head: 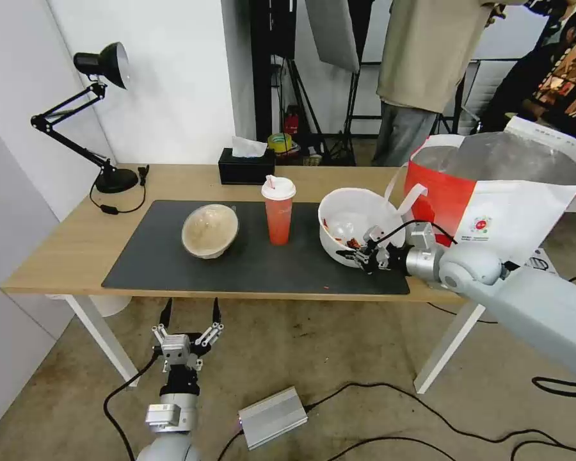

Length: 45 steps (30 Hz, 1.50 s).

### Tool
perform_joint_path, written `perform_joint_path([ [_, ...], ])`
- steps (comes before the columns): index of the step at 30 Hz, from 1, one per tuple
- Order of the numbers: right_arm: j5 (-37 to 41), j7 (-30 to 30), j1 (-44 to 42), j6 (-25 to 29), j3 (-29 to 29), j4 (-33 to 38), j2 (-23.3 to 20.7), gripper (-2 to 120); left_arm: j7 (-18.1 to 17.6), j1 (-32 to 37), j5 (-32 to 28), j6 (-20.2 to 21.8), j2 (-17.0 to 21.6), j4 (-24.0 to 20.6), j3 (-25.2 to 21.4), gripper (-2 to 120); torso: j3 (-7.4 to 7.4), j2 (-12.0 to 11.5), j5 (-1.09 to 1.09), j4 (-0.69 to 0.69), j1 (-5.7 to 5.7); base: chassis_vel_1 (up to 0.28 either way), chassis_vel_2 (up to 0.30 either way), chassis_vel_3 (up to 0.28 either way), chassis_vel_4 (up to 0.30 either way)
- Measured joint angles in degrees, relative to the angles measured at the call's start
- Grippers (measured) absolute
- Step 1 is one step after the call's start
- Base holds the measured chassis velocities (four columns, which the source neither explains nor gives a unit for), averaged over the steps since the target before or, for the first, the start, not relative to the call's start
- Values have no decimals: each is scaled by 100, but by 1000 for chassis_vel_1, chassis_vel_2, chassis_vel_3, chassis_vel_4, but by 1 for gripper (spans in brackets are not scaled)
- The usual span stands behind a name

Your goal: Pick up the trash from the table and place it into the takeout bag.

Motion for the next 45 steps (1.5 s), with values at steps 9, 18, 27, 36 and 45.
perform_joint_path([
  [9,-6,11,67,4,24,206,-139,0,0,20,12,0,-16,-19,23,100,0,0,0,0,0,0,0,0,0],
  [18,-20,23,135,5,33,387,-228,0,0,-1,18,0,-25,-7,56,100,0,1,0,0,0,0,0,0,0],
  [27,-53,17,252,5,25,512,-276,0,0,-35,19,0,-20,51,56,100,0,1,0,0,0,0,0,0,0],
  [36,-95,7,336,6,-8,616,-331,0,0,-42,19,0,-11,88,56,100,-1,1,0,0,0,0,0,0,0],
  [45,-207,-22,406,9,-28,788,-457,0,3,-42,19,0,-22,96,80,100,-1,1,0,0,0,0,0,0,0],
])
